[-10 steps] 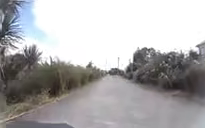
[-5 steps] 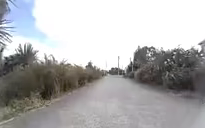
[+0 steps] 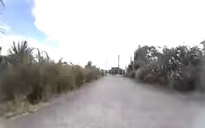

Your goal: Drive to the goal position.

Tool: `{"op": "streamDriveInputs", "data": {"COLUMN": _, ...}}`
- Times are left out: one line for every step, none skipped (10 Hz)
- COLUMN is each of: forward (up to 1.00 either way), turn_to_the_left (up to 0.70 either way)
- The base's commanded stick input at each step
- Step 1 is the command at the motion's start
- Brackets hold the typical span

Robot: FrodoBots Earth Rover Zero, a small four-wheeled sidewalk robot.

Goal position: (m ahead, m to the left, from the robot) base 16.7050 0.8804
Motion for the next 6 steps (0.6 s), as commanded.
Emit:
{"op": "streamDriveInputs", "data": {"forward": 0.85, "turn_to_the_left": 0.0}}
{"op": "streamDriveInputs", "data": {"forward": 0.85, "turn_to_the_left": 0.0}}
{"op": "streamDriveInputs", "data": {"forward": 0.85, "turn_to_the_left": 0.0}}
{"op": "streamDriveInputs", "data": {"forward": 0.85, "turn_to_the_left": 0.0}}
{"op": "streamDriveInputs", "data": {"forward": 0.85, "turn_to_the_left": 0.0}}
{"op": "streamDriveInputs", "data": {"forward": 0.85, "turn_to_the_left": 0.0}}
